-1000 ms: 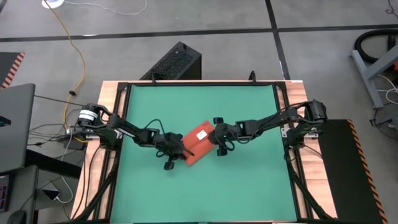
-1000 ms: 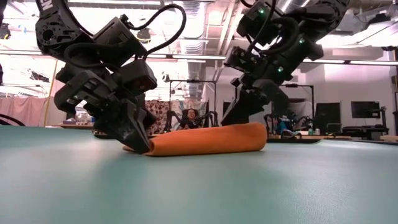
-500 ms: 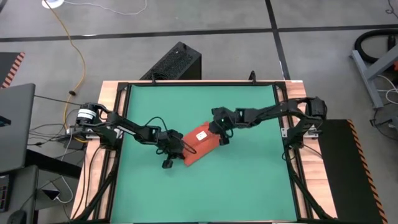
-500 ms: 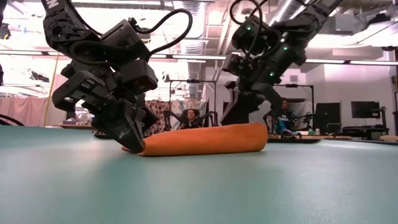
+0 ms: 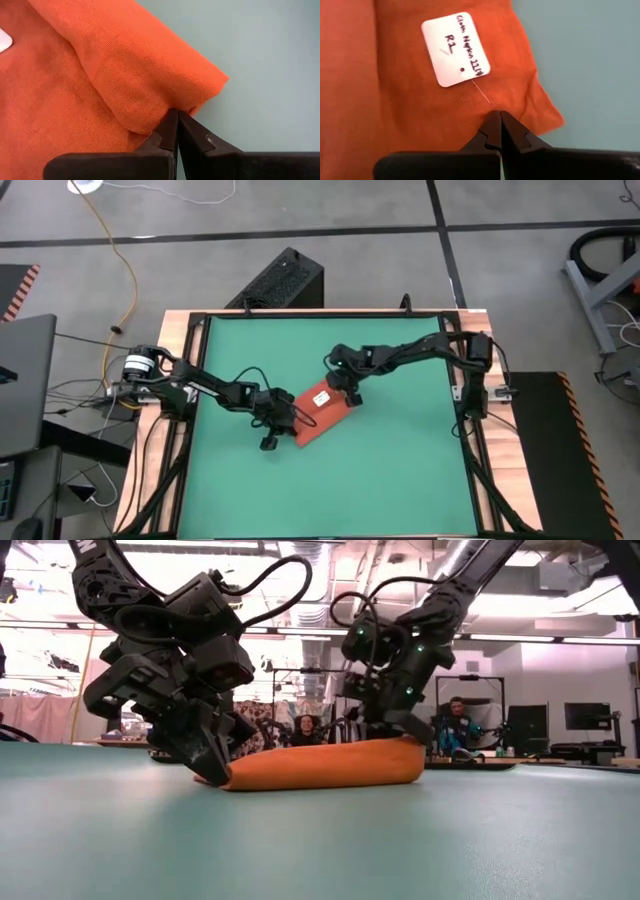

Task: Roll towel
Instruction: Roll the orange towel

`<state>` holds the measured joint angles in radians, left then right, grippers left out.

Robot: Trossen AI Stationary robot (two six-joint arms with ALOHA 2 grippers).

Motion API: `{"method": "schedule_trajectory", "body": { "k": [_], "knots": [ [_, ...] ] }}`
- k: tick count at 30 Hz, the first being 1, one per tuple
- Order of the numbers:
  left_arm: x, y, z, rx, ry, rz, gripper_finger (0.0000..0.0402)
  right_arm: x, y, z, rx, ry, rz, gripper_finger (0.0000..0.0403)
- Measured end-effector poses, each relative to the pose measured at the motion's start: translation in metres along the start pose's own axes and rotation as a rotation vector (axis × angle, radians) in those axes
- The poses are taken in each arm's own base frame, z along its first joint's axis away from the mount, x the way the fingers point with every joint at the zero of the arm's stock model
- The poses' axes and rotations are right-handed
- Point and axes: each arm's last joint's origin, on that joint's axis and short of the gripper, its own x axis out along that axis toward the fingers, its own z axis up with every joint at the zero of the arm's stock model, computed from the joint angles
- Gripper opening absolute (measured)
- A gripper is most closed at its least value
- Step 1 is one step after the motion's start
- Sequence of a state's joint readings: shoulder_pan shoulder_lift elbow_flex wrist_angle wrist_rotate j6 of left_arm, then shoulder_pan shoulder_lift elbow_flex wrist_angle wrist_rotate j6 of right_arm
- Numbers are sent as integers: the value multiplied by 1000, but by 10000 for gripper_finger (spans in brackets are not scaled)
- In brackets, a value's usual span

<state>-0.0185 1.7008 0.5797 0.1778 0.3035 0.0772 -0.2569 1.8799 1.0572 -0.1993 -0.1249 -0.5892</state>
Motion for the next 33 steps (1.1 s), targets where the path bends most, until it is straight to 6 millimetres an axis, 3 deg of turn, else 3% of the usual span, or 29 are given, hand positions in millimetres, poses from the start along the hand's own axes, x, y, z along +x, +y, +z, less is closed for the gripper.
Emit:
{"method": "schedule_trajectory", "body": {
  "k": [9, 20, 28, 33],
  "knots": [
    [-4, -1, 0, -55, 15, -12, 0, -2, 17, -18, 279, 264, 58, 4],
    [-42, -9, 10, -74, -27, 106, 0, 0, 60, 0, 366, 347, -12, 4],
    [-71, -15, 27, -44, -180, 178, 0, 1, 77, 7, 366, 355, -44, 5],
    [-86, -37, 55, 96, -472, 157, 0, 1, 77, 7, 376, 352, -44, 5]
  ]
}}
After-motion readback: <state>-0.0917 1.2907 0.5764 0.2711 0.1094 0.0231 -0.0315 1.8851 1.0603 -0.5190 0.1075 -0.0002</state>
